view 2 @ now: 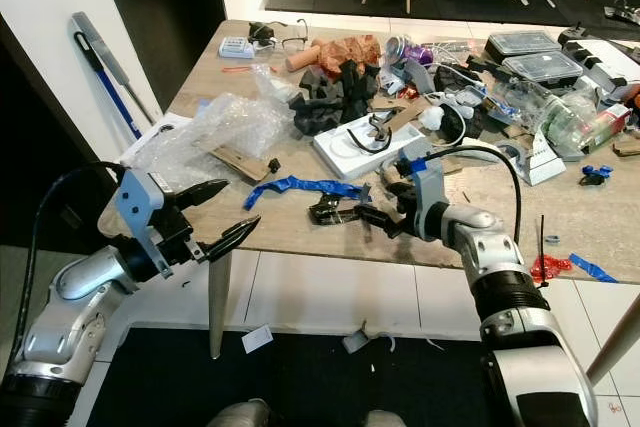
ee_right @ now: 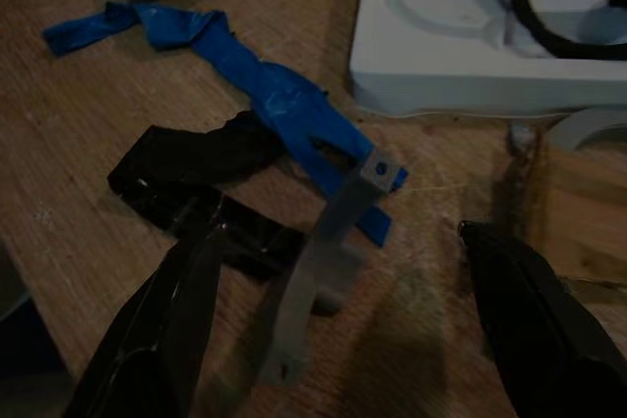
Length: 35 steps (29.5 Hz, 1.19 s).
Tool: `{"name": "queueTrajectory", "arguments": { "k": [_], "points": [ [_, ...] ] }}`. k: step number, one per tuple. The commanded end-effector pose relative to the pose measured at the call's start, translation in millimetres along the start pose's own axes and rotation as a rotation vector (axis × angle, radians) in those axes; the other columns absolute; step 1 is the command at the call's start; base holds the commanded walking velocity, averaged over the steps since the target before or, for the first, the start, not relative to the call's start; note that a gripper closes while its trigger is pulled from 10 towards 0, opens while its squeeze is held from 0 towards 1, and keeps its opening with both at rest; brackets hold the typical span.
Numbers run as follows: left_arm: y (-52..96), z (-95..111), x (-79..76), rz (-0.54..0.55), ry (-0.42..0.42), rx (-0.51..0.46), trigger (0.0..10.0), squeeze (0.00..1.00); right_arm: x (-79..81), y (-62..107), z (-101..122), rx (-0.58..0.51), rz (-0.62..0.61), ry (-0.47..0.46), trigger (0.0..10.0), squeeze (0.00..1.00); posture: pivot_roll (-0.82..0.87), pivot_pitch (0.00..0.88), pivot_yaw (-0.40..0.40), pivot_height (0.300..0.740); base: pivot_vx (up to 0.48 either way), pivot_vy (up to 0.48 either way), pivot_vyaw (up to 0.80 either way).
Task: Picking trash to rubbish bin
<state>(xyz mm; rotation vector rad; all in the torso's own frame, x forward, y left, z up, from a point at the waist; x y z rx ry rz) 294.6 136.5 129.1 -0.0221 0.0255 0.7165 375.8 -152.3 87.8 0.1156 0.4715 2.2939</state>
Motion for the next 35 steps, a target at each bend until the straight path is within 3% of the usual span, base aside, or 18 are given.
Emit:
{"name": "queueTrajectory", "arguments": {
  "k": [1, 8, 9, 10, 11, 29, 35],
  "points": [
    [-0.7, -2, -2.7, -0.014, -0.005, 0.012, 10.0, 0.00, 3.7, -0.1, -5, 0.016, 0.009, -0.003, 10.0, 0.00, 0.06, 0.000, -0.004, 0.740, 0.000, 0.000, 0.00],
    [0.2, -3, -2.0, -0.010, -0.007, 0.015, 10.0, 0.00, 9.3, -0.3, -14, 0.059, 0.038, -0.023, 9.7, 0.00, 0.06, 0.000, -0.004, 0.740, 0.000, 0.000, 0.00],
    [0.2, -2, -2.0, -0.010, -0.007, 0.015, 10.0, 0.00, 10.8, -0.3, -15, 0.067, 0.047, -0.028, 1.1, 0.00, 0.06, 0.000, -0.004, 0.740, 0.000, 0.000, 0.00],
    [0.2, -2, -2.0, -0.010, -0.007, 0.015, 10.0, 0.00, 10.8, -0.3, -15, 0.067, 0.047, -0.028, 1.1, 0.00, 0.06, 0.000, -0.004, 0.740, 0.000, 0.000, 0.00],
    [0.3, -2, -1.9, -0.010, -0.007, 0.015, 10.0, 0.00, 12.3, -0.2, -16, 0.071, 0.056, -0.030, 0.0, 0.00, 0.06, 0.000, -0.004, 0.740, 0.000, 0.000, 0.00],
    [1.3, -3, -3.1, -0.016, -0.004, 0.018, 10.0, 0.00, 14.8, 0.6, -20, 0.087, 0.062, -0.032, 0.0, 0.00, 0.06, 0.000, -0.004, 0.740, 0.000, 0.000, 0.00],
    [1.3, -3, -3.5, -0.017, -0.002, 0.017, 10.0, 0.00, 12.1, 0.7, -2, -0.014, 0.046, -0.012, 0.0, 0.00, 0.06, 0.000, -0.004, 0.740, 0.000, 0.000, 0.00]
  ]
}}
Point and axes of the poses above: a point about 5 cm out from each wrist's last joint towards the gripper, its own y axis pointing back from the gripper into the wrist, its own z axis along the axis of the wrist's last joint, x = y × z, the point moved 5 cm from there along -y, pointing out of the wrist towards the gripper, and after that the axes turned 8 degrees about y, right-handed, at the moved point
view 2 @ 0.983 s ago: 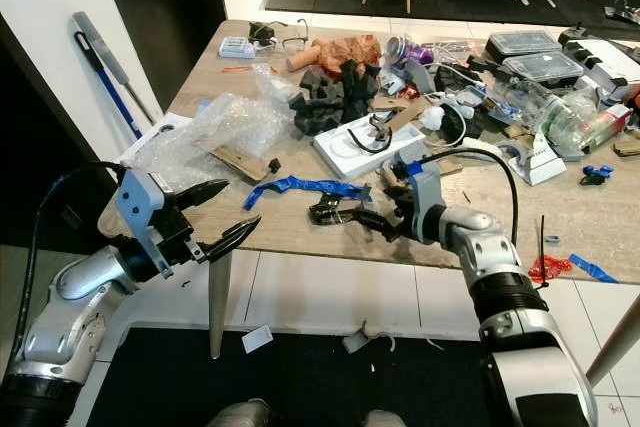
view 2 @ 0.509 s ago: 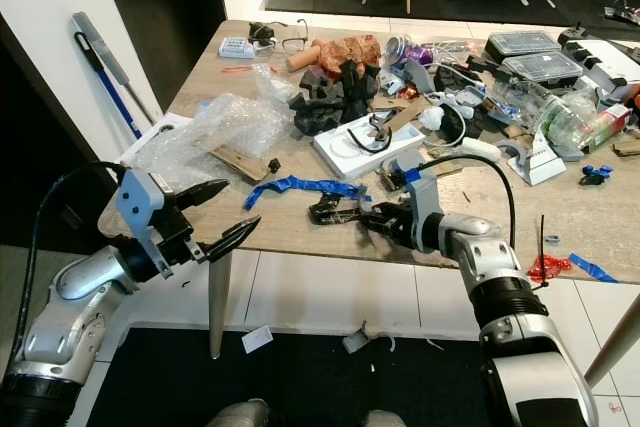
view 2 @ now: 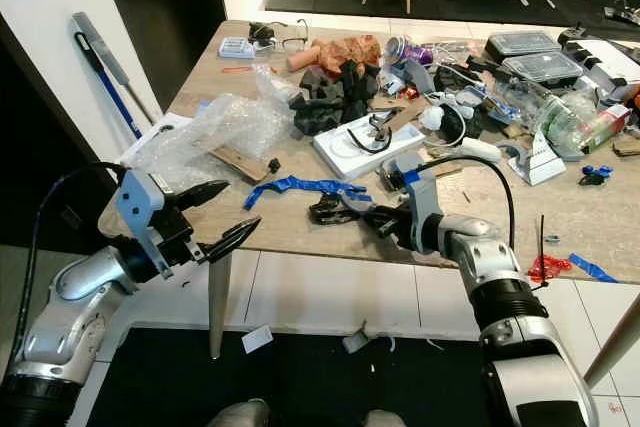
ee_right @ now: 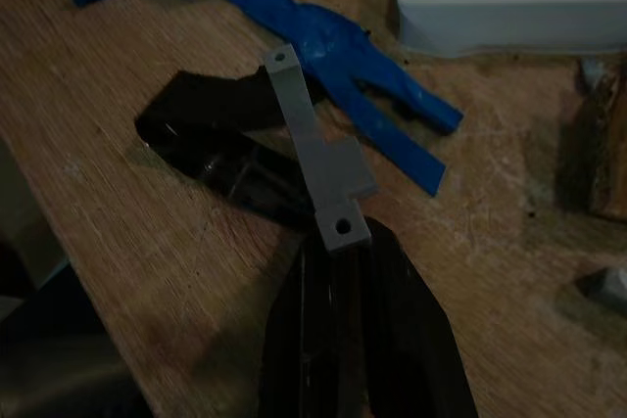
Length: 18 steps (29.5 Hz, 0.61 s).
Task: Picking trash to rubbish bin
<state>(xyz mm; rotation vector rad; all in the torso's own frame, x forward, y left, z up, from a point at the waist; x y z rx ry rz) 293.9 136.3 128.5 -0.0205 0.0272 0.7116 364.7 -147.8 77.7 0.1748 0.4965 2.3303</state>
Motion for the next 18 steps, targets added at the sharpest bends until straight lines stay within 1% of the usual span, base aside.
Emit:
{"name": "queueTrajectory", "arguments": {
  "k": [1, 2, 3, 4, 5, 6, 7, 8, 9, 10, 11, 12, 14, 15, 17, 18],
  "points": [
    [1.0, -3, -2.8, -0.012, -0.003, 0.014, 10.0, 0.00, 0.4, 0.5, 13, -0.069, -0.004, 0.020, 0.0, 0.00, 0.06, 0.000, -0.004, 0.740, 0.000, 0.000, 0.00],
    [1.0, -3, -2.8, -0.012, -0.003, 0.014, 10.0, 0.00, 0.4, 0.5, 13, -0.069, -0.004, 0.020, 0.0, 0.00, 0.06, 0.000, -0.004, 0.740, 0.000, 0.000, 0.00],
    [0.9, -2, -2.7, -0.010, -0.001, 0.011, 10.0, 0.00, 0.8, 2.1, 22, -0.124, 0.000, 0.021, 0.0, 0.00, 0.06, 0.000, -0.004, 0.740, 0.000, 0.000, 0.00],
    [0.9, -2, -2.7, -0.010, -0.001, 0.011, 10.0, 0.00, 0.8, 2.1, 22, -0.124, 0.000, 0.021, 0.0, 0.00, 0.06, 0.000, -0.004, 0.740, 0.000, 0.000, 0.00],
    [0.3, 0, -2.5, -0.007, 0.007, -0.003, 10.0, 0.00, 3.7, 4.5, 38, -0.213, 0.015, 0.013, 0.0, 0.00, 0.06, 0.000, -0.005, 0.740, 0.000, 0.000, 0.00],
    [0.3, 0, -2.5, -0.007, 0.007, -0.003, 10.0, 0.00, 3.7, 4.5, 38, -0.213, 0.015, 0.013, 0.0, 0.00, 0.06, 0.000, -0.005, 0.740, 0.000, 0.000, 0.00],
    [-1.5, 3, -2.3, 0.001, 0.023, -0.032, 10.0, 0.00, 9.9, 8.5, 60, -0.334, 0.043, -0.010, 0.0, 0.00, 0.06, 0.000, -0.005, 0.740, 0.000, 0.000, 0.00],
    [-1.5, 3, -2.3, 0.001, 0.023, -0.032, 10.0, 0.00, 9.9, 8.5, 60, -0.334, 0.043, -0.010, 0.0, 0.00, 0.06, 0.000, -0.005, 0.740, 0.000, 0.000, 0.00],
    [-3.1, 7, -2.1, 0.008, 0.040, -0.062, 10.0, 0.00, 16.7, 12.9, 76, -0.428, 0.075, -0.029, 0.6, 0.00, 0.06, 0.000, -0.005, 0.740, 0.000, 0.000, 0.00],
    [-4.5, 11, -1.9, 0.016, 0.059, -0.091, 10.0, 0.00, 24.8, 16.0, 87, -0.495, 0.113, -0.053, 4.8, 0.00, 0.06, 0.000, -0.005, 0.740, 0.000, 0.000, 0.00],
    [-4.5, 11, -1.9, 0.016, 0.059, -0.091, 10.0, 0.00, 24.8, 16.0, 87, -0.495, 0.113, -0.053, 4.8, 0.00, 0.06, 0.000, -0.005, 0.740, 0.000, 0.000, 0.00],
    [-5.7, 14, -1.5, 0.026, 0.077, -0.117, 10.0, 0.00, 35.1, 17.5, 94, -0.544, 0.163, -0.077, 9.8, 0.00, 0.06, 0.000, -0.005, 0.740, 0.000, 0.000, 0.00],
    [-8.4, 21, 0.8, 0.061, 0.123, -0.188, 10.0, 0.00, 57.8, 18.0, 102, -0.621, 0.260, -0.126, 10.0, 0.00, 0.05, 0.000, -0.009, 0.740, 0.000, 0.000, 0.00],
    [-9.2, 23, 1.4, 0.075, 0.157, -0.224, 10.0, 0.00, 68.2, 17.8, 105, -0.664, 0.302, -0.176, 10.0, 0.00, 0.05, 0.000, -0.009, 0.740, 0.000, 0.000, 0.00],
    [-10.3, 23, 1.6, 0.095, 0.214, -0.272, 10.0, 0.00, 82.2, 16.5, 106, -0.726, 0.367, -0.288, 10.0, 0.00, 0.05, 0.000, -0.010, 0.740, 0.000, 0.000, 0.00],
    [-10.3, 23, 1.6, 0.095, 0.214, -0.272, 10.0, 0.00, 82.2, 16.5, 106, -0.726, 0.367, -0.288, 10.0, 0.00, 0.05, 0.000, -0.010, 0.740, 0.000, 0.000, 0.00]
  ]
}}
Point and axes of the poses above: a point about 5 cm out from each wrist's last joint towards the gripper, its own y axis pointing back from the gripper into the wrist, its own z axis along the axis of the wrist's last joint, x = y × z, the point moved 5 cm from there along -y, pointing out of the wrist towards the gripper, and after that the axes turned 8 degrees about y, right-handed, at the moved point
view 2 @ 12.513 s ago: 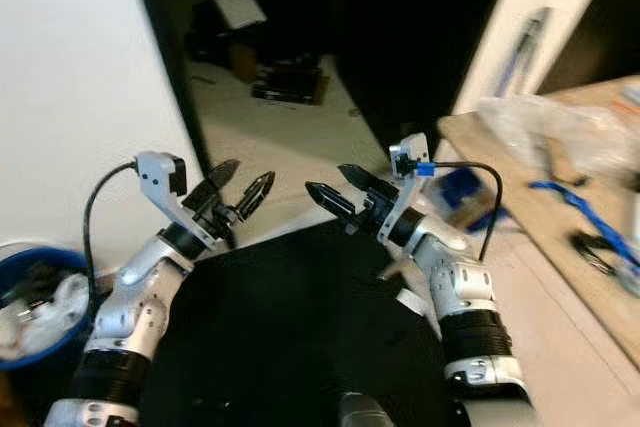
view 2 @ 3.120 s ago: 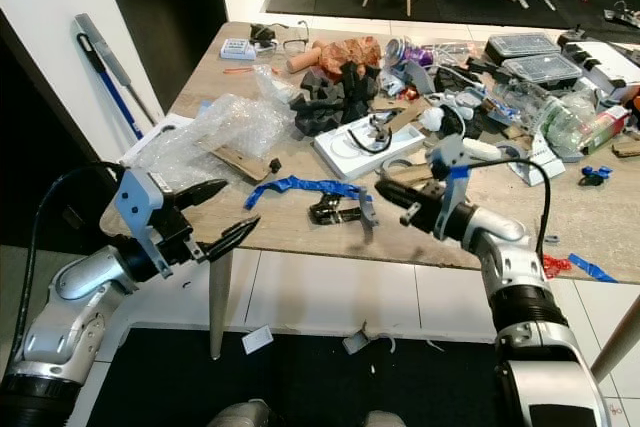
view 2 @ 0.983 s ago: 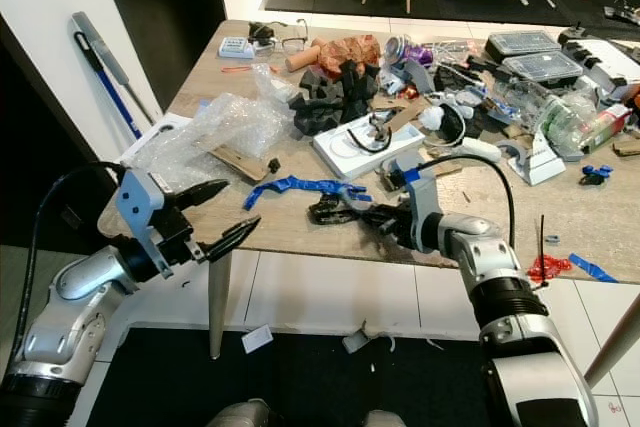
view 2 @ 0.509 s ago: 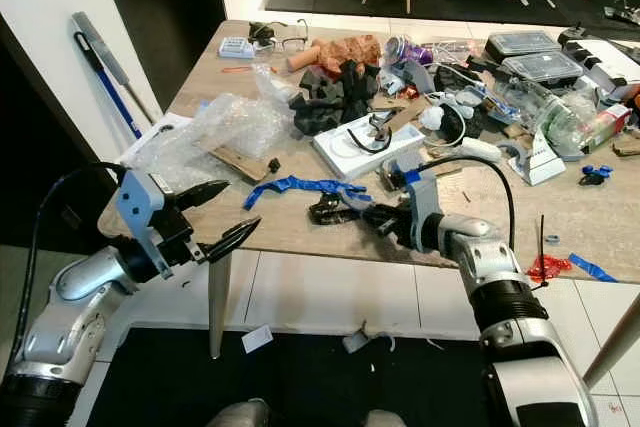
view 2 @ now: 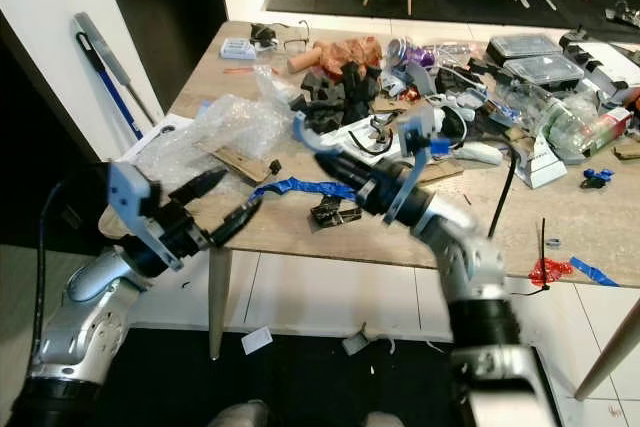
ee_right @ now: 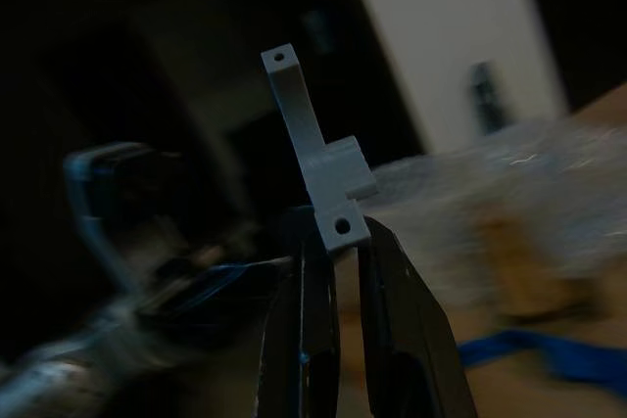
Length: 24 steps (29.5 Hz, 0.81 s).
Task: Picking trash to rubbish bin
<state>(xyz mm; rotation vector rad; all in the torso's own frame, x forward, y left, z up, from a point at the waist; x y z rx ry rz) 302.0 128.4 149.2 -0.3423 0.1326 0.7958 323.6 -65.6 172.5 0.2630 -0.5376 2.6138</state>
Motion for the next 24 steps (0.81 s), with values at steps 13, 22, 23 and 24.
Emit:
{"name": "queueTrajectory", "arguments": {
  "k": [13, 22, 23, 24],
  "points": [
    [-3.7, -8, -0.6, 0.043, 0.128, -0.060, 10.0, 0.00, 0.7, 7.5, 7, -0.073, -0.001, -0.120, 10.0, 0.00, 0.04, 0.000, -0.015, 0.740, 0.000, 0.000, 0.00],
    [-1.2, -11, 5.5, 0.090, 0.132, -0.064, 10.0, 0.00, -2.5, 9.8, 5, -0.069, -0.026, -0.136, 10.0, 0.00, 0.04, 0.000, -0.019, 0.740, 0.000, 0.000, 0.00],
    [-1.2, -11, 5.5, 0.090, 0.132, -0.064, 10.0, 0.00, -2.6, 9.9, 5, -0.069, -0.027, -0.136, 10.0, 0.00, 0.04, 0.000, -0.019, 0.740, 0.000, 0.000, 0.00],
    [-1.1, -11, 6.0, 0.093, 0.134, -0.063, 10.0, 0.00, -3.6, 10.3, 5, -0.070, -0.035, -0.135, 10.0, 0.00, 0.04, 0.000, -0.019, 0.740, 0.000, 0.000, 0.00]
  ]
}}
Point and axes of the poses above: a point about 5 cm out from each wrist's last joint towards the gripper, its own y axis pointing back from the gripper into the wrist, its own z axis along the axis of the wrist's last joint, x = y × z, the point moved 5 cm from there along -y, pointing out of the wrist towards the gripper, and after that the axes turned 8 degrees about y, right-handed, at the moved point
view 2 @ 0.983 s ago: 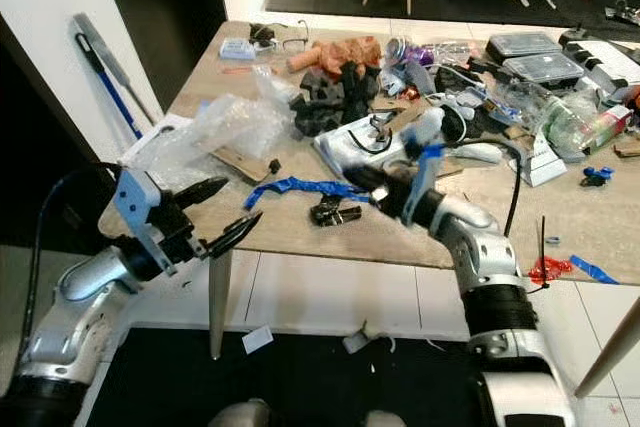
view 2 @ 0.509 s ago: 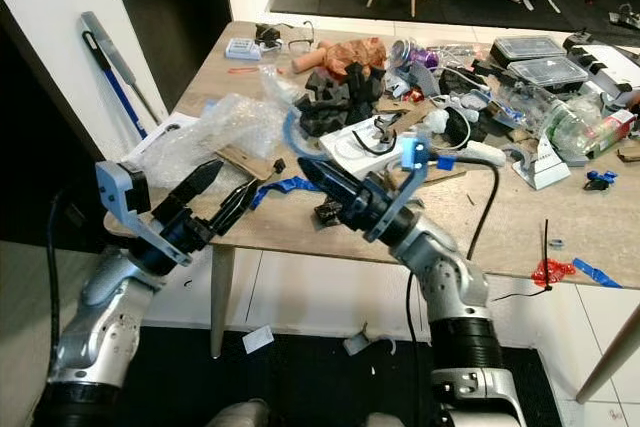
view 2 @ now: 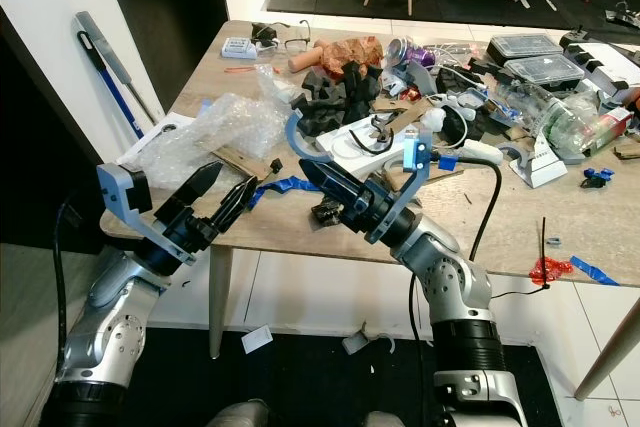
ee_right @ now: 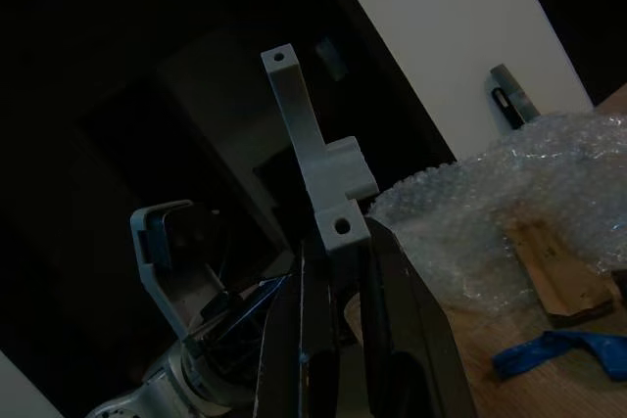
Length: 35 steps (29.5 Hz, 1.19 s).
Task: Picking trash to rubbish bin
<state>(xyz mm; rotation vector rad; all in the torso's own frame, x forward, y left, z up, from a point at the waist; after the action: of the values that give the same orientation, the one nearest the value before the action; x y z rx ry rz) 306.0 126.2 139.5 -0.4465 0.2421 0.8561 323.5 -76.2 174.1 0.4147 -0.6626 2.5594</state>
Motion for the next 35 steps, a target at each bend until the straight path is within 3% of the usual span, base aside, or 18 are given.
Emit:
{"name": "queueTrajectory", "arguments": {
  "k": [1, 4, 10, 14, 19, 35],
  "points": [
    [0.8, -2, 3.3, 0.017, 0.009, -0.003, 10.0, 0.00, -2.2, 3.0, -1, -0.004, -0.024, -0.003, 10.0, 0.00, 0.04, 0.000, -0.021, 0.740, 0.000, 0.000, 0.00],
    [1.1, -2, 3.9, 0.019, 0.010, -0.002, 10.0, 0.00, -4.7, 4.0, -1, -0.008, -0.041, 0.000, 10.0, 0.00, 0.04, 0.000, -0.021, 0.740, 0.000, 0.000, 0.00],
    [2.9, -6, 6.9, 0.030, 0.012, -0.001, 10.0, 0.00, -24.2, 11.4, 0, -0.024, -0.176, 0.024, 10.0, 0.00, 0.04, 0.000, -0.025, 0.740, -0.249, 0.000, 0.00],
    [2.9, -6, 6.9, 0.030, 0.012, -0.001, 10.0, 0.00, -24.2, 11.4, 0, -0.024, -0.176, 0.024, 10.0, 0.00, 0.04, 0.000, -0.025, 0.740, -0.259, 0.000, 0.00],
    [4.9, -7, 10.3, 0.048, -0.007, 0.007, 10.0, 0.00, -43.0, 17.1, 3, -0.020, -0.320, 0.075, 10.0, 0.00, 0.05, 0.000, -0.027, 0.740, -0.288, 0.000, 0.00],
    [4.6, -9, 12.5, 0.051, -0.011, 0.015, 10.0, 0.00, -42.2, 12.7, 3, -0.011, -0.334, 0.093, 10.0, 0.00, 0.05, 0.000, -0.024, 0.740, -0.314, 0.000, 0.00]
  ]
}}
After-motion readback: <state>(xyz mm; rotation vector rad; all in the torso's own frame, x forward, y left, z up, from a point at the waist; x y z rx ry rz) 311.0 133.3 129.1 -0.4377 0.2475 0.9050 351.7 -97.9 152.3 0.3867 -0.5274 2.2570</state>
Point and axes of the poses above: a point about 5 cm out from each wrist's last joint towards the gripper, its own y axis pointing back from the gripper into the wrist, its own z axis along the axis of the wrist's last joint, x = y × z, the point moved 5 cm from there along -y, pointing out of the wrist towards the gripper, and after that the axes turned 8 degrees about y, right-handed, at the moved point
